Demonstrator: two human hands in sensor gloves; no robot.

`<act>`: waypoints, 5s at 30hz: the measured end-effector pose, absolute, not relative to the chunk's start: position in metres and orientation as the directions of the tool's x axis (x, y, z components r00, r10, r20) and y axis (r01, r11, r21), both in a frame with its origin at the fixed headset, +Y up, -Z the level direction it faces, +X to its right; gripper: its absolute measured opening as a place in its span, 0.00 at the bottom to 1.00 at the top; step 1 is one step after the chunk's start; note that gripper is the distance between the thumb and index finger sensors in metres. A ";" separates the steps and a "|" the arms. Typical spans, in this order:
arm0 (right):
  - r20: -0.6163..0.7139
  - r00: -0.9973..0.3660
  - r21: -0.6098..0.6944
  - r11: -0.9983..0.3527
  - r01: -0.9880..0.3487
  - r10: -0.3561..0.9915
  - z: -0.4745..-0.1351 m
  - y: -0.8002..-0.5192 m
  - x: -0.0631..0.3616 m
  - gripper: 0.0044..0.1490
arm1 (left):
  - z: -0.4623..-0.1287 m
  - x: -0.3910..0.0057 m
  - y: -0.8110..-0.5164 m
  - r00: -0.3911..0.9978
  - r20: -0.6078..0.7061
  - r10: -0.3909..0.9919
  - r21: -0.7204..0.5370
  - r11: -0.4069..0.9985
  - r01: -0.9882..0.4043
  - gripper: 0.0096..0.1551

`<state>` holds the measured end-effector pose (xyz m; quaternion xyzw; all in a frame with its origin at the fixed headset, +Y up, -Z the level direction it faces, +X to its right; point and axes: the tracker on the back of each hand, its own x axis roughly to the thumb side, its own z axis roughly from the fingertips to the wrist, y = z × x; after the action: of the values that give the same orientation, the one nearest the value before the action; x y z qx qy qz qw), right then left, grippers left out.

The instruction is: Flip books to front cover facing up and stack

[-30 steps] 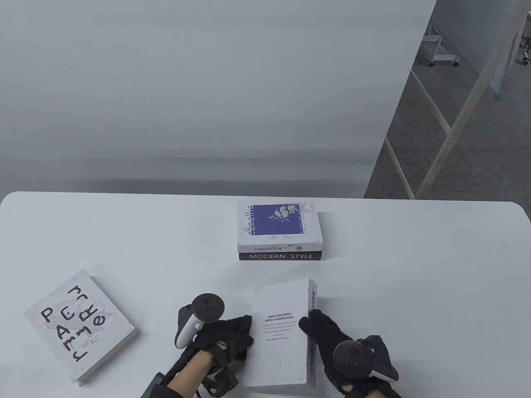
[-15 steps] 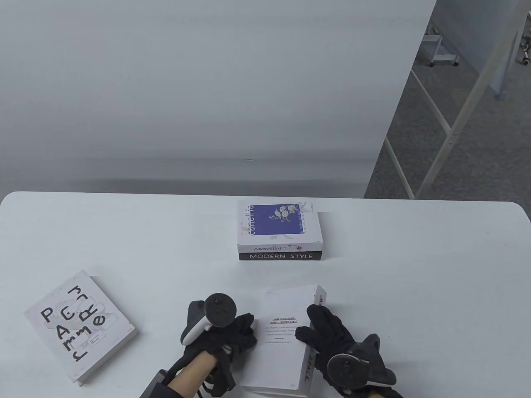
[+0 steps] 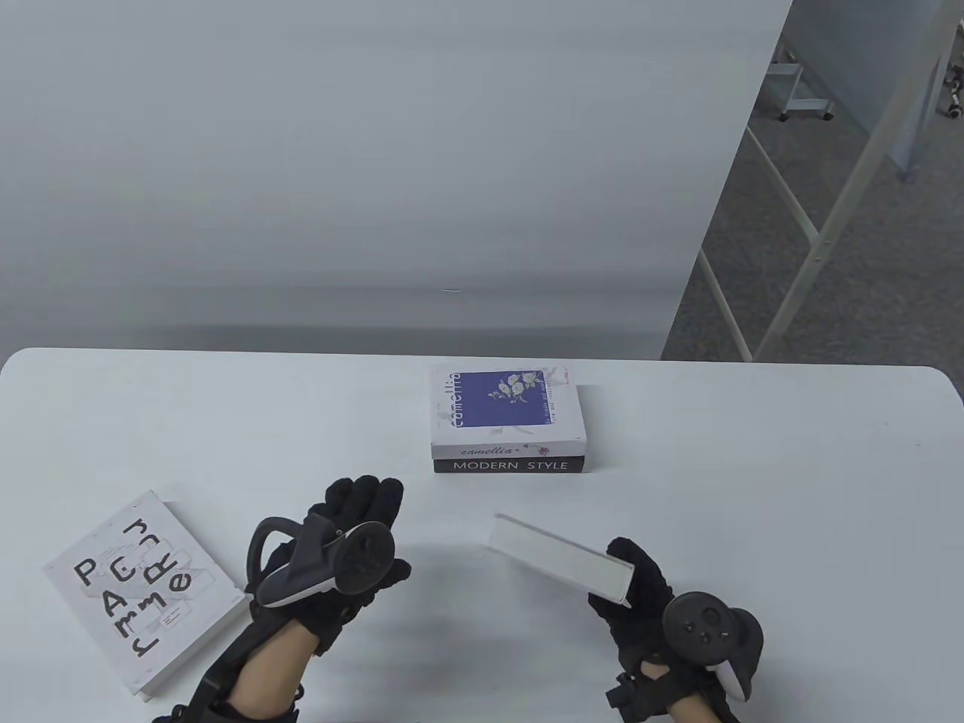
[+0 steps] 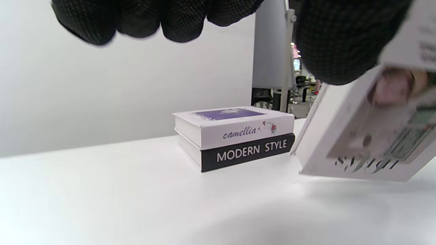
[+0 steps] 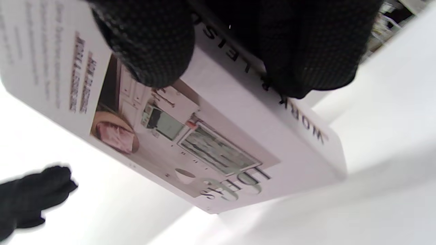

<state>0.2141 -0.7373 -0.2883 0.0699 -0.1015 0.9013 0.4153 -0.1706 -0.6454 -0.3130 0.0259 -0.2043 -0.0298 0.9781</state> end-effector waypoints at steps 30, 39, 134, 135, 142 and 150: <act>-0.349 0.053 -0.183 -0.012 -0.983 0.936 -0.453 -0.761 0.095 0.47 | -0.276 -0.227 -0.584 0.946 0.325 -0.007 0.173 0.984 -0.052 0.61; -0.386 0.103 -0.201 0.025 -0.979 0.917 -0.464 -0.766 0.089 0.48 | -0.279 -0.227 -0.587 0.947 0.320 -0.002 0.139 0.989 -0.046 0.61; 0.332 -0.900 0.000 -0.954 -0.301 0.284 -0.296 -0.661 0.216 0.46 | -0.346 -0.386 -0.760 0.925 -0.355 -0.137 -0.392 0.920 -0.014 0.35; 0.333 -0.899 -0.002 -0.953 -0.303 0.285 -0.296 -0.662 0.216 0.46 | -0.347 -0.383 -0.759 0.932 -0.338 -0.134 -0.398 0.917 -0.012 0.35; 0.337 -0.897 0.006 -0.953 -0.302 0.286 -0.297 -0.665 0.215 0.46 | -0.362 -0.340 -0.757 0.977 -0.179 -0.118 -0.411 0.911 0.035 0.36; 0.380 -0.887 -0.022 -0.956 -0.292 0.262 -0.296 -0.670 0.205 0.46 | -0.370 -0.241 -0.755 0.988 0.128 -0.085 -0.429 0.894 0.133 0.39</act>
<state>0.2055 -0.6696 -0.2965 0.1897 -0.0395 0.9706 0.1428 -0.2409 -0.7554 -0.3704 -0.2238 -0.0528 -0.0561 0.9716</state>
